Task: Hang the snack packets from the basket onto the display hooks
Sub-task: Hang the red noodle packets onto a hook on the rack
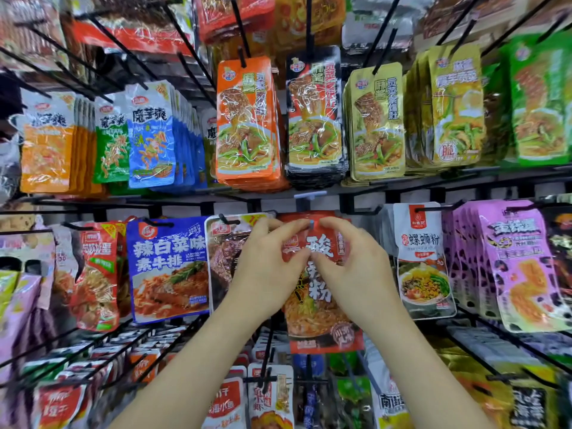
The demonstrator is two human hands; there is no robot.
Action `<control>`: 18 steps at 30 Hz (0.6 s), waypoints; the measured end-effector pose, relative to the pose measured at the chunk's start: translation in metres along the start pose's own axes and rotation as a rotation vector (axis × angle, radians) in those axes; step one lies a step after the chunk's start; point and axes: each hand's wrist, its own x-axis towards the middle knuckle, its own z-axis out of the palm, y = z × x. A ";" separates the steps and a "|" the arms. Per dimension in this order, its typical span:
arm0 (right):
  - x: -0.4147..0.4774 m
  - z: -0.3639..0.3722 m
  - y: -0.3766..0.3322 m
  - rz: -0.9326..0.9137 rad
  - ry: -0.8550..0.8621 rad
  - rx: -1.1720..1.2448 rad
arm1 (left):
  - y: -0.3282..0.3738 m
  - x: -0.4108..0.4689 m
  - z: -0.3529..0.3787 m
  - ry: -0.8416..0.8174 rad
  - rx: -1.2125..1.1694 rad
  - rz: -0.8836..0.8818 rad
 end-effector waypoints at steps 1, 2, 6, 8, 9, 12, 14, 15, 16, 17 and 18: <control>-0.001 0.001 0.003 0.011 -0.033 -0.007 | -0.003 -0.003 -0.001 0.011 0.081 0.029; -0.002 0.003 0.006 0.022 -0.065 -0.016 | -0.007 -0.005 -0.001 0.038 0.195 0.069; -0.005 0.010 0.013 0.021 -0.140 -0.120 | -0.016 -0.015 0.002 0.066 0.613 0.295; -0.003 0.012 0.014 -0.007 -0.161 -0.136 | -0.018 -0.015 0.007 -0.002 0.740 0.356; -0.001 0.013 0.013 -0.008 -0.175 -0.130 | -0.019 -0.013 0.009 -0.036 0.793 0.366; 0.005 0.015 0.014 0.041 -0.189 -0.133 | -0.024 -0.007 0.015 -0.128 0.948 0.360; 0.009 0.017 0.018 0.094 -0.186 -0.167 | -0.030 -0.003 0.020 -0.142 1.016 0.365; 0.011 0.017 0.021 0.122 -0.192 -0.178 | -0.032 -0.001 0.022 -0.144 1.039 0.363; 0.012 0.018 0.023 0.148 -0.203 -0.185 | -0.033 0.000 0.023 -0.146 1.053 0.359; 0.014 0.020 0.025 0.169 -0.217 -0.188 | -0.034 0.002 0.025 -0.149 1.062 0.358; 0.015 0.022 0.027 0.187 -0.228 -0.184 | -0.034 0.004 0.027 -0.150 1.073 0.359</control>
